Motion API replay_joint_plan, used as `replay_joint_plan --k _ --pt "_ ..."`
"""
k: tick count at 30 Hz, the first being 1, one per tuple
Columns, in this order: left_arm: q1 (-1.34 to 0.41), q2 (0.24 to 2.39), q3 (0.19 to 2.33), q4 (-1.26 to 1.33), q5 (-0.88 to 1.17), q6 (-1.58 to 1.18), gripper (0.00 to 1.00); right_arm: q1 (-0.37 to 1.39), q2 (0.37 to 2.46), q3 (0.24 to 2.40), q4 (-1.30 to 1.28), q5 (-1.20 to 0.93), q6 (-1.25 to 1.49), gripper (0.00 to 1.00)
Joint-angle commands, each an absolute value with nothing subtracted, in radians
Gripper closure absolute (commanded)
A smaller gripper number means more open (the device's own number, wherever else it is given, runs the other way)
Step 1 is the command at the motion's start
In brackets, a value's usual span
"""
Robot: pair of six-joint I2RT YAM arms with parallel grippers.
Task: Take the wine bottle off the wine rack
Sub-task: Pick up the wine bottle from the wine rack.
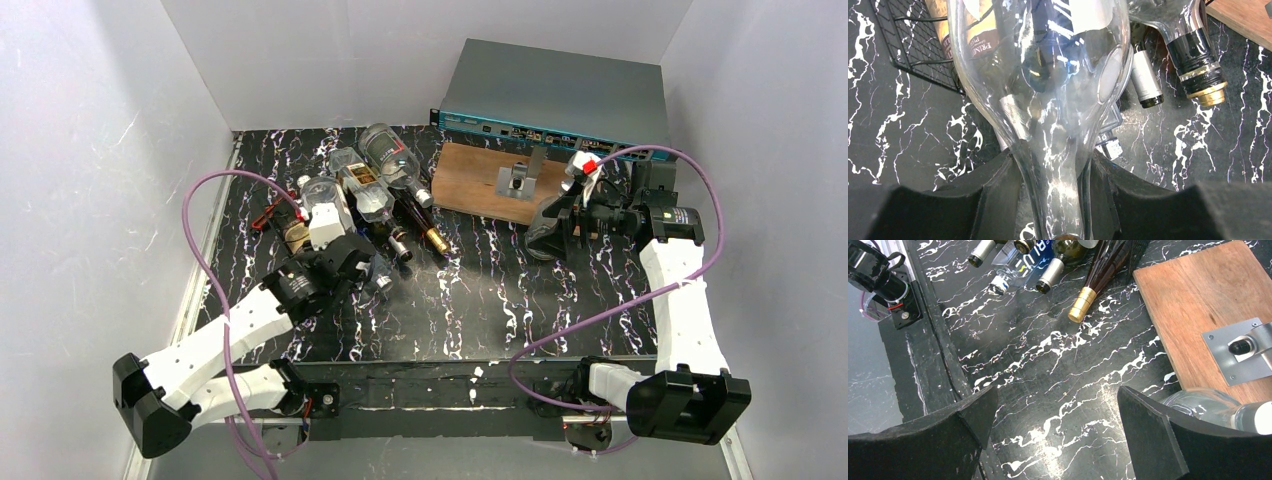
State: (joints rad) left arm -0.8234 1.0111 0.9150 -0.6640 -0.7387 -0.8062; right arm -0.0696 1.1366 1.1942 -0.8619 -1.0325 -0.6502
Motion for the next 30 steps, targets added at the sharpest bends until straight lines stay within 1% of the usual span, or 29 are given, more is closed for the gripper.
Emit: replay_joint_plan --k 1,17,23,27,30 --pt "-0.862 0.933 1.005 -0.642 -0.985 -0.897 1.0 -0.066 1.131 1.186 -0.84 -1.064 -0.646 0.02" --pt "-1.022 0.91 1.053 -0.742 -1.044 -0.965 1.0 -0.066 1.099 1.145 -0.834 -1.061 -0.65 0.02" --pt "-1.063 0.914 1.064 -0.744 -1.065 -0.97 1.0 -0.058 1.099 1.127 -0.825 -1.105 -0.638 0.02" --pt "-1.076 0.916 1.069 -0.743 -1.071 -0.97 1.0 -0.005 1.111 1.115 -0.799 -1.098 -0.609 0.02" --pt "-1.086 0.916 1.068 -0.743 -1.076 -0.971 1.0 0.121 1.126 1.118 -0.772 -1.003 -0.604 0.02"
